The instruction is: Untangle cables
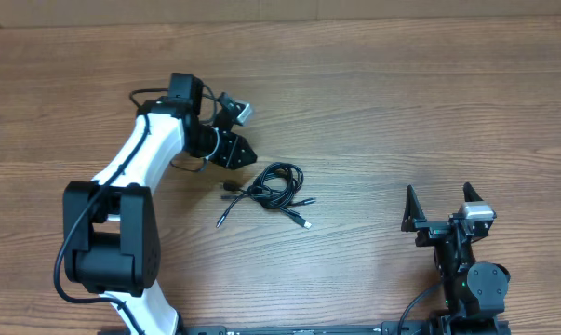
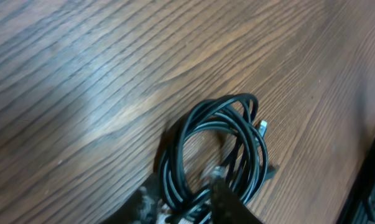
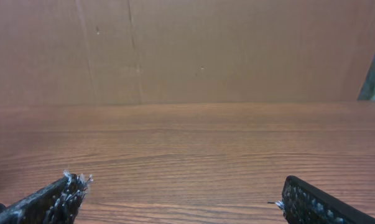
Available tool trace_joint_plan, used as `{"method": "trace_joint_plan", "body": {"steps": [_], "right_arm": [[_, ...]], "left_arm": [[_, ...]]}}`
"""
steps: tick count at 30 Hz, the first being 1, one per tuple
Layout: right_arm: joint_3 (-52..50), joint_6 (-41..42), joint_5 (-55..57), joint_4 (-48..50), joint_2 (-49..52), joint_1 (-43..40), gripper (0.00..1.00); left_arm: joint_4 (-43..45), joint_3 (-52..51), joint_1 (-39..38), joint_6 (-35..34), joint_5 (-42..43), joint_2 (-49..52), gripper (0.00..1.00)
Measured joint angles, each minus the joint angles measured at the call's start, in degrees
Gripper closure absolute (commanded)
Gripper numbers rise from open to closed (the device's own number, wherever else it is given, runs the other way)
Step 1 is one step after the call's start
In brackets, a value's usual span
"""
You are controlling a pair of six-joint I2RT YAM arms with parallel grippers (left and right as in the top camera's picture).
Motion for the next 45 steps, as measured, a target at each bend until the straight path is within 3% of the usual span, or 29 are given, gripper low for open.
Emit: {"method": "trace_joint_plan", "body": {"steps": [7, 14, 21, 26, 32, 35, 36, 39, 45], "right_arm": [[0.0, 0.0, 0.0, 0.0, 0.0, 0.0, 0.0], [0.0, 0.0, 0.0, 0.0, 0.0, 0.0, 0.0], [0.0, 0.0, 0.0, 0.0, 0.0, 0.0, 0.0], [0.0, 0.0, 0.0, 0.0, 0.0, 0.0, 0.0], [0.0, 0.0, 0.0, 0.0, 0.0, 0.0, 0.0], [0.0, 0.0, 0.0, 0.0, 0.0, 0.0, 0.0], [0.0, 0.0, 0.0, 0.0, 0.0, 0.0, 0.0], [0.0, 0.0, 0.0, 0.0, 0.0, 0.0, 0.0], [0.0, 0.0, 0.0, 0.0, 0.0, 0.0, 0.0]], "left_arm": [[0.6, 0.0, -5.0, 0.6, -7.9, 0.0, 0.73], [3.4, -0.1, -10.2, 0.5, -18.7, 0.0, 0.66], [6.1, -1.5, -11.4, 0.4, -21.9, 0.0, 0.7], [6.8, -3.0, -11.4, 0.3, -22.7, 0.0, 0.64], [7.4, -4.2, -11.5, -0.3, -22.8, 0.0, 0.7], [9.6, -5.6, -11.5, -1.2, -22.8, 0.0, 0.64], [11.5, -6.7, -11.5, -2.1, -22.8, 0.0, 0.65], [12.8, -8.1, -11.5, -3.5, -22.8, 0.0, 0.96], [13.2, -8.2, -11.5, -4.6, -22.8, 0.0, 0.96]]}}
